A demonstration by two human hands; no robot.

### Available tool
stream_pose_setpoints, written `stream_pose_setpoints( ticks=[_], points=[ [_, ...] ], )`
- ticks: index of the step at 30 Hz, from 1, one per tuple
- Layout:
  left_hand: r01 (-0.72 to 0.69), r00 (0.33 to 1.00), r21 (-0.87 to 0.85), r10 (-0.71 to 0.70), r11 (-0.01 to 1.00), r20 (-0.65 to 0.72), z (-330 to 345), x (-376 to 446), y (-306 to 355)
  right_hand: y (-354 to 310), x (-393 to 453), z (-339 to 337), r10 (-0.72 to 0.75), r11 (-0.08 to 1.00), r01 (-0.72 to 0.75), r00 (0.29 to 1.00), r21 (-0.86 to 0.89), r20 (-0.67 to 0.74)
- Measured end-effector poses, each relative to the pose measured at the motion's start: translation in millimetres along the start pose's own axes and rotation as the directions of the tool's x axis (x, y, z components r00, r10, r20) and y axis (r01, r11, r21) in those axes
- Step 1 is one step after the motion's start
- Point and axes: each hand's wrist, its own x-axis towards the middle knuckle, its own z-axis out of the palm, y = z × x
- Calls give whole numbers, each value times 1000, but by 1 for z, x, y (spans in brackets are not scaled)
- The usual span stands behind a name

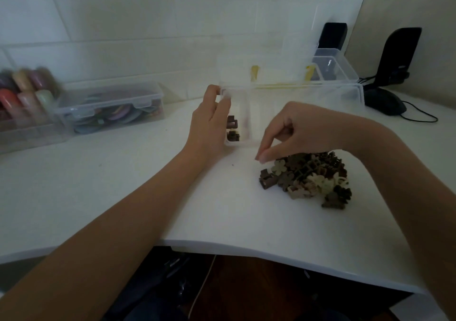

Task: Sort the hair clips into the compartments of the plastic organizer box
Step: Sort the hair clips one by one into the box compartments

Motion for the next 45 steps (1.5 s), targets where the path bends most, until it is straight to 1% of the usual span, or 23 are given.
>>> stream_pose_setpoints(
  ticks=[3, 7, 10, 12, 13, 15, 16, 17, 19, 20, 22, 23, 25, 27, 30, 32, 34, 35, 36, 37, 39, 41, 45],
  points=[
    [18, 1000, -13, -18, 1000, -8, 1, 1, -1, 3, 1, 2, 44, 999, -42, 997, -30, 69],
    [39, 999, -23, -39, 999, -8, 1, 2, -1, 2, 3, 7, 55, 997, -49, 991, -52, 121],
    [27, 1000, 1, -27, 1000, 0, 1, 1, 1, 1, 4, 9, 78, 996, -71, 987, -53, 137],
    [14, 1000, 8, -14, 1000, 6, 1, -1, 2, 0, 4, 8, 59, 997, -54, 994, -55, 96],
    [11, 1000, 7, -11, 1000, 4, 0, -1, 2, -1, 4, 8, 39, 998, -37, 998, -49, 46],
    [5, 1000, -7, -5, 1000, 6, -1, -1, 2, -3, 5, 6, -4, 1000, 1, 991, -26, -133],
    [4, 1000, -11, -4, 1000, 16, -1, -1, 3, -4, 6, 5, -19, 1000, 15, 965, -17, -263],
    [-2, 1000, -16, 3, 1000, 26, -1, -1, 4, -5, 7, 5, -30, 1000, 25, 916, -17, -400],
    [-27, 999, -29, 29, 999, 42, 0, -3, 7, -6, 9, 8, -52, 998, 20, 779, -58, -625],
    [-38, 998, -37, 40, 999, 50, 0, -4, 10, -6, 10, 11, -69, 995, 2, 714, -96, -697],
    [-56, 995, -66, 61, 996, 80, 2, -8, 13, -8, 12, 18, -114, 979, -61, 621, -192, -776],
    [-68, 993, -74, 74, 995, 94, 3, -10, 13, -9, 13, 22, -143, 966, -92, 594, -243, -791],
    [-85, 989, -92, 95, 992, 113, 5, -11, 12, -10, 14, 29, -219, 922, -146, 570, -359, -792],
    [-49, 992, -115, 62, 992, 109, 6, -10, 11, -9, 16, 32, -281, 871, -184, 574, -456, -769],
    [-4, 996, -121, 15, 993, 91, 6, -8, 10, -6, 17, 31, -327, 807, -219, 608, -548, -724],
    [-37, 995, -97, 46, 995, 93, 5, -9, 10, -5, 17, 32, -307, 806, -228, 628, -546, -715],
    [-62, 993, -93, 71, 994, 95, 6, -9, 11, -7, 19, 32, -291, 804, -245, 631, -541, -719],
    [-65, 993, -98, 74, 993, 91, 6, -10, 11, -9, 20, 32, -273, 788, -269, 653, -553, -706],
    [-60, 994, -97, 68, 993, 85, 7, -9, 10, -13, 21, 32, -222, 763, -306, 705, -570, -674],
    [-58, 995, -82, 64, 995, 78, 7, -9, 9, -16, 22, 31, -135, 744, -341, 765, -574, -630],
    [-69, 995, -39, 71, 997, 70, 6, -8, 8, -18, 24, 30, -55, 713, -384, 804, -587, -592],
    [-74, 995, -15, 75, 997, 69, 5, -9, 7, -21, 25, 29, -12, 695, -422, 803, -582, -596],
    [-103, 992, 15, 101, 995, 81, 6, -11, 9, -21, 25, 31, 53, 682, -497, 766, -537, -641]
  ],
)
